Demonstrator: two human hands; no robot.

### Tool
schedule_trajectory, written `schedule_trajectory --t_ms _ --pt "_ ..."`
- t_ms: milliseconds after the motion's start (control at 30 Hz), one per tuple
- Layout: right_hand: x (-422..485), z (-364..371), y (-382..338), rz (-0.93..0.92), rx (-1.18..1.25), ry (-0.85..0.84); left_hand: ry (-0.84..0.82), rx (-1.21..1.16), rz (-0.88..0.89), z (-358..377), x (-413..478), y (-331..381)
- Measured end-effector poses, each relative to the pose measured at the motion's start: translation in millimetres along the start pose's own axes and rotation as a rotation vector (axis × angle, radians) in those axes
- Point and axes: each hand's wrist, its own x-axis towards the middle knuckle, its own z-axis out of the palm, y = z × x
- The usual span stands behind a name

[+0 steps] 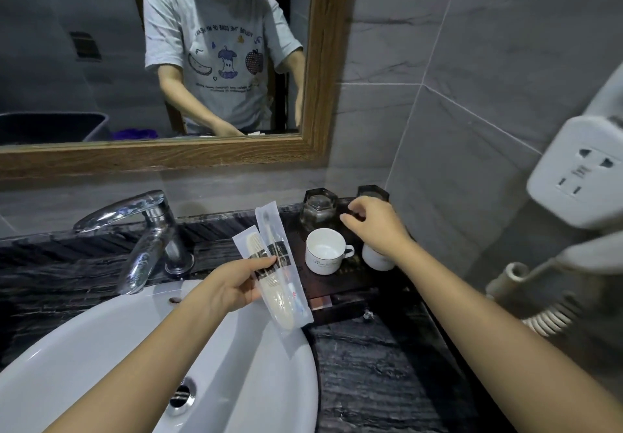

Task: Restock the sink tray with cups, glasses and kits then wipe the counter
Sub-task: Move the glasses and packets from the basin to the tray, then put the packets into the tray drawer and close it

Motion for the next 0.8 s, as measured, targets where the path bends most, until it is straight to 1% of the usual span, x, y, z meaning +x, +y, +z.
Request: schedule_trajectory --t_ms 67,100,167,267,400,500,600,800 --pt "-29 5 7 0.001 0.062 0.131 -0.011 0.008 -0.013 5 1 -6" --pt "-43 9 12 -0.002 0.093 0.166 -0.018 0.012 -0.02 6 1 -9" --pt "-69 21 25 -0.008 0.112 0.185 -0.025 0.022 -0.033 9 1 -16" --pt "-94 42 57 -0.028 0.035 0.133 -0.031 0.034 -0.049 11 1 -25" --pt "-101 59 94 -0.078 -0.114 -0.059 -0.027 0.044 -0.069 12 -4 -32" --pt "-99 65 106 -0.101 -0.121 -0.141 -0.005 0.053 -0.077 9 -8 -35" --pt "-96 69 113 -0.102 -0.114 -0.145 0.014 0.068 -0.085 7 -10 -38" --pt "-93 72 116 -0.09 -0.047 -0.081 0.018 0.114 -0.09 9 -10 -48"
